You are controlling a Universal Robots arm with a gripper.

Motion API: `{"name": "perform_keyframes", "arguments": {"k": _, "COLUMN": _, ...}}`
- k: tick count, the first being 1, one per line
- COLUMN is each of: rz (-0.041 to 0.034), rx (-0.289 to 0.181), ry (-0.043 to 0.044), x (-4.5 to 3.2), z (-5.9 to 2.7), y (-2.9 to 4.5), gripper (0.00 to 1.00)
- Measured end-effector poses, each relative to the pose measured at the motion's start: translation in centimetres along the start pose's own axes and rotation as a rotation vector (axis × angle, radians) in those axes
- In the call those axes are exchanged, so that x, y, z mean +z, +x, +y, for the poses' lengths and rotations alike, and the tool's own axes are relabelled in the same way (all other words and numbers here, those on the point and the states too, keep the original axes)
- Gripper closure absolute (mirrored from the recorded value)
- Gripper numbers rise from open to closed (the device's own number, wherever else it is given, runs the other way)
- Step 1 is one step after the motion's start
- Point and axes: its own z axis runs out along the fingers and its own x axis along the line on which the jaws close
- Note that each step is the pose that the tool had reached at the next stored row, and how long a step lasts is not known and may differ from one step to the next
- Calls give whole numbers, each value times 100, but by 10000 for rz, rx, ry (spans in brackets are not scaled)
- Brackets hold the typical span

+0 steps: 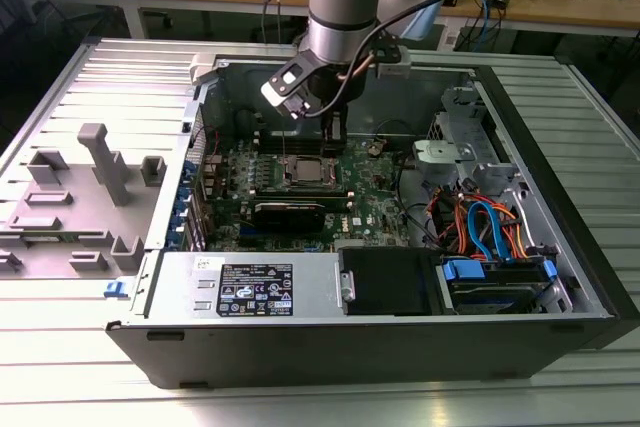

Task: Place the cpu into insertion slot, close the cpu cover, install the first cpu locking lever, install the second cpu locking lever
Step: 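Close the cpu cover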

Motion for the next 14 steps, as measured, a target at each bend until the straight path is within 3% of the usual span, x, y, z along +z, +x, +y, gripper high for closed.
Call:
{"name": "perform_keyframes", "arguments": {"k": 8, "rz": 7, "rx": -1, "ry": 0, "x": 35, "z": -152, "y": -5, "gripper": 89}}
{"name": "perform_keyframes", "arguments": {"k": 14, "rz": 7, "rx": -1, "ry": 0, "x": 38, "z": -163, "y": -5, "gripper": 89}}
